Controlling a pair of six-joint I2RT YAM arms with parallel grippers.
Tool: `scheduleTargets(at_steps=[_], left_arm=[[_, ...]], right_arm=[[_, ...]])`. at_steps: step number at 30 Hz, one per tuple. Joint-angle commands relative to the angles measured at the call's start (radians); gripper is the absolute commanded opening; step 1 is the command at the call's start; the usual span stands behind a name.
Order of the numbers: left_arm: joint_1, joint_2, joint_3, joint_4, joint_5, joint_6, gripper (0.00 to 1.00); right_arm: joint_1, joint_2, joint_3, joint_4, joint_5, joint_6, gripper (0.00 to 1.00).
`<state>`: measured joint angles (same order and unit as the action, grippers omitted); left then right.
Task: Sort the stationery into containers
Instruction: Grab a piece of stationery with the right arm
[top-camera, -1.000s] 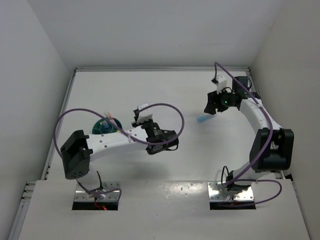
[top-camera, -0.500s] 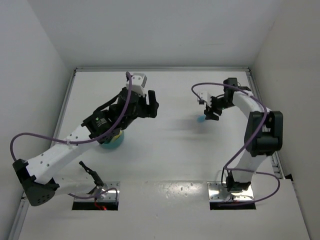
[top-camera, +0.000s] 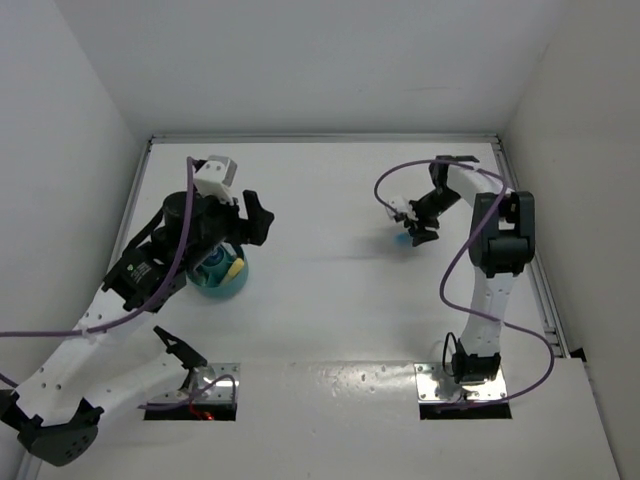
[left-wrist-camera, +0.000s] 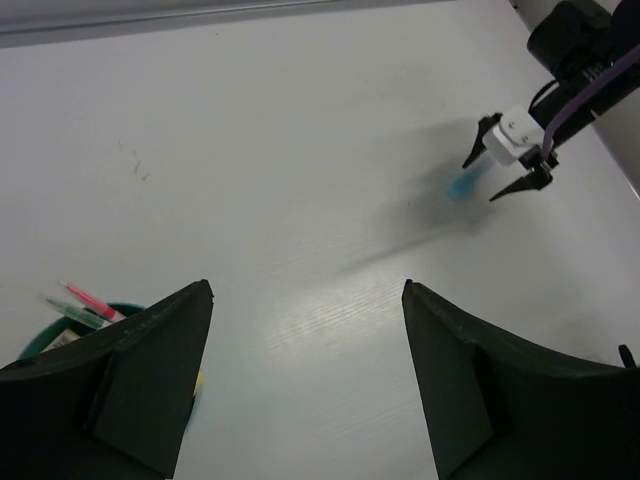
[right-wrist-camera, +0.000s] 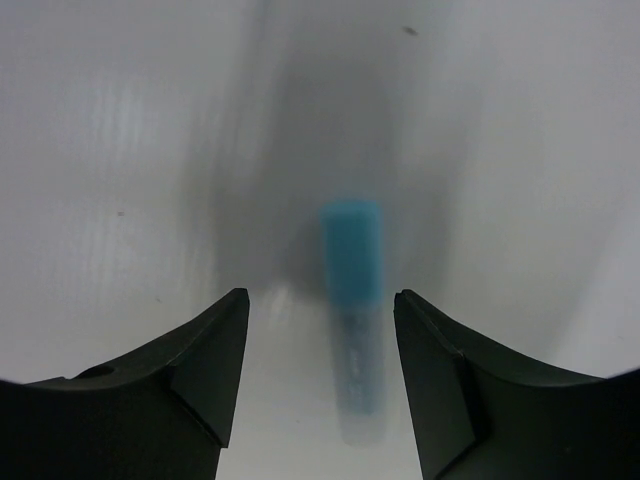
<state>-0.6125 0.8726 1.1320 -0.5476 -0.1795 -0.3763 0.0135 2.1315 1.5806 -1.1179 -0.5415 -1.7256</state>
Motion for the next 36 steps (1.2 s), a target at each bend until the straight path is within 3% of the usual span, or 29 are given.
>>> scheduleTargets(at_steps=[1, 9, 18, 25, 28, 29, 32, 33, 34, 36], left_arm=[[0.04, -0.036, -0.038, -0.009, 0.026, 0.033, 0.82], [0.098, -0.046, -0.069, -0.009, 0.035, 0.042, 0.82], [0.12, -0.076, -0.087, -0.018, 0.044, 0.051, 0.82], [0.12, -0.077, -0.077, -0.029, 0.006, 0.051, 0.82], [0.131, -0.043, -0.052, -0.064, -0.061, 0.027, 0.82], [0.131, -0.043, -0.043, -0.075, -0.124, -0.007, 0.82], [0.149, -0.03, -0.034, -0.063, -0.216, -0.061, 0.82], [0.16, -0.041, -0.034, -0.052, -0.26, -0.07, 0.82], [0.169, -0.056, -0.034, -0.029, -0.285, -0.082, 0.82], [0.169, -0.07, -0.034, -0.011, -0.294, -0.082, 0.82]], right_arm=[[0.04, -0.08, -0.111, 0.018, 0.044, -0.084, 0.6], [0.089, -0.03, -0.108, 0.094, 0.095, -0.063, 0.59], [0.12, 0.001, -0.112, 0.058, 0.181, -0.054, 0.55], [0.161, -0.008, -0.168, 0.079, 0.222, 0.006, 0.21], [0.19, -0.03, -0.113, 0.032, 0.122, 0.085, 0.07], [0.215, -0.05, -0.082, 0.021, 0.01, 0.189, 0.0], [0.256, -0.097, 0.076, 0.067, -0.191, 0.47, 0.0], [0.293, -0.116, 0.108, 0.104, -0.312, 0.691, 0.0], [0.333, -0.16, 0.126, 0.254, -0.403, 0.824, 0.0], [0.357, -0.218, 0.101, 0.515, -0.44, 1.167, 0.0]])
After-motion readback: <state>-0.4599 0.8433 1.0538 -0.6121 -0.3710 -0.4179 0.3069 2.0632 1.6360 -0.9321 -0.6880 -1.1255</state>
